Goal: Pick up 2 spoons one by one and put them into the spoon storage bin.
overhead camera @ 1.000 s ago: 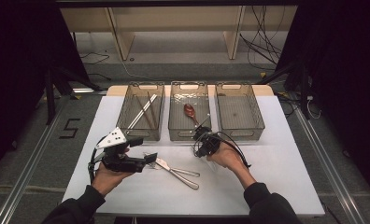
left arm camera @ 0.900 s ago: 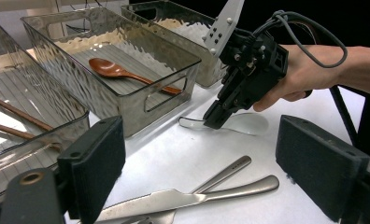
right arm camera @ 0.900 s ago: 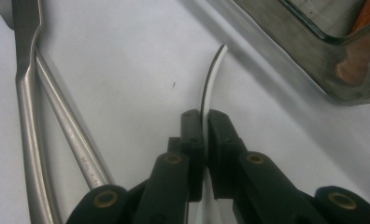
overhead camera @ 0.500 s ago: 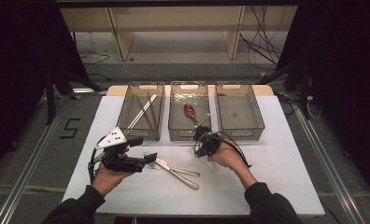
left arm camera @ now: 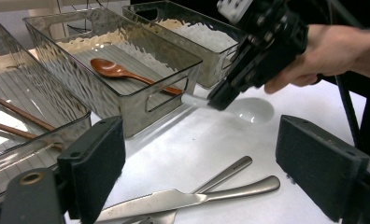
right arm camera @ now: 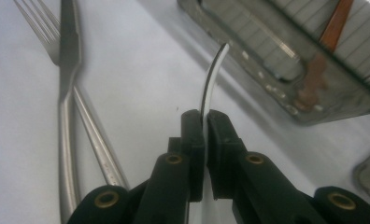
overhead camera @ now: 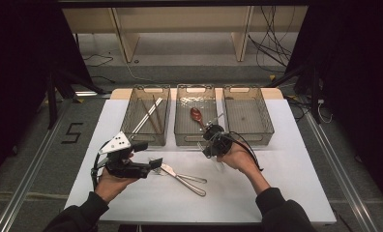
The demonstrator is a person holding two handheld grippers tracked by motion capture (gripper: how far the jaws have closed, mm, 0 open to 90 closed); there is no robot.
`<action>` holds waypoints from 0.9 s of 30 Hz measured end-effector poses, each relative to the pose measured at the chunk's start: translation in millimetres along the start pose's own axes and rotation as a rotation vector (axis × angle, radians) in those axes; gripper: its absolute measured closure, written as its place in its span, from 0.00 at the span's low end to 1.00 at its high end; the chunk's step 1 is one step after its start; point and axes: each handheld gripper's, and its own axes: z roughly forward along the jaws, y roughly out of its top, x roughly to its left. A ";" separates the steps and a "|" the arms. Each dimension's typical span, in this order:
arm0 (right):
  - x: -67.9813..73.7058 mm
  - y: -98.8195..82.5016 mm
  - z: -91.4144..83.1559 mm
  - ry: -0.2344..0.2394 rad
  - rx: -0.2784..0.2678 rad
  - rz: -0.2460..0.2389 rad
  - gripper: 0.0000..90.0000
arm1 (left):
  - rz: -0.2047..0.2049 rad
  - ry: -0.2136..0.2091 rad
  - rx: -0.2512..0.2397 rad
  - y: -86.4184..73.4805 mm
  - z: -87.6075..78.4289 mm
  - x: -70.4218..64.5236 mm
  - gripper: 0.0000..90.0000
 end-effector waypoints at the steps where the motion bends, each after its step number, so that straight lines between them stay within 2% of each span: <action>1: -0.2 1.2 -4.0 0.001 -0.012 0.001 0.96 | 0.000 0.000 0.000 0.0 -0.1 0.1 0.17; 13: -12.8 15.4 -40.0 -0.024 -0.145 0.022 0.96 | -0.001 -0.001 -0.010 0.3 0.9 -1.9 0.17; 20: -20.0 32.2 -41.9 -0.041 -0.177 0.039 0.96 | 0.002 -0.004 -0.010 0.3 0.4 -1.4 0.17; 27: -23.5 40.6 -44.9 -0.057 -0.201 0.043 0.96 | 0.001 -0.002 -0.013 0.3 -0.2 -1.0 0.17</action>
